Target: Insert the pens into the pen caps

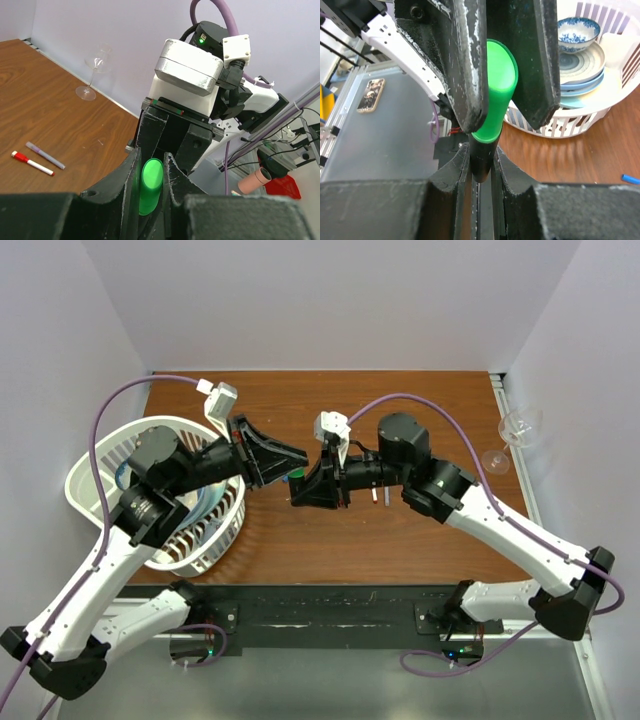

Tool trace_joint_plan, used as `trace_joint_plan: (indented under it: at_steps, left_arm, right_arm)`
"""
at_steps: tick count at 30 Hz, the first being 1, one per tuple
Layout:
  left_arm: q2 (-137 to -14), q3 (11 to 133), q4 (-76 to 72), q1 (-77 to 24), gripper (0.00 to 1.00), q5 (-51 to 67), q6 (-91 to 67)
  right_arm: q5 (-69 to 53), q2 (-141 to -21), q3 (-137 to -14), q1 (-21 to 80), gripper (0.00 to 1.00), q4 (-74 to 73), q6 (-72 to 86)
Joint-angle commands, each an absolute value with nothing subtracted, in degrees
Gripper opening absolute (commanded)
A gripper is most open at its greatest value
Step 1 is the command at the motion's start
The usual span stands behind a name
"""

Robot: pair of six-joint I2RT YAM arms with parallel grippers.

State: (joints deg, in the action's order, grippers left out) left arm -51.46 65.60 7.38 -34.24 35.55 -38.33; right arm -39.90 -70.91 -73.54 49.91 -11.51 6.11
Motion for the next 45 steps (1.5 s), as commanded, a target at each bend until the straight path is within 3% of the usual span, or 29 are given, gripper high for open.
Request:
trace_joint_plan:
  at_steps: [1, 14, 21, 25, 32, 45]
  left_arm:
    - [-51.68, 66.44, 15.56, -35.33, 0.00, 40.08, -42.54]
    - [-50.10, 59.85, 9.58, -35.24, 0.00, 45.88, -44.47]
    - [-49.40, 62.05, 7.13, -35.24, 0.38, 38.69, -46.39]
    - [-50.09, 62.57, -4.38, -35.24, 0.48, 35.43, -49.13]
    - [-51.33, 67.85, -1.23, -35.24, 0.59, 32.08, -40.09]
    - [-50.89, 61.35, -7.21, -35.24, 0.50, 33.05, -39.82]
  right_arm:
    - [-31.64, -67.50, -72.78, 48.78, 0.00, 5.71, 5.53]
    - [-33.13, -64.25, -70.48, 48.78, 0.00, 7.13, 7.91]
    - [-36.55, -65.74, -69.35, 48.78, 0.00, 6.77, 7.47]
    - [-36.91, -67.32, -72.94, 48.69, 0.00, 1.24, 4.92]
    - [-36.83, -68.73, -74.09, 48.69, 0.00, 2.90, 10.01]
    - [-37.18, -69.43, -73.92, 48.78, 0.00, 9.05, 14.41]
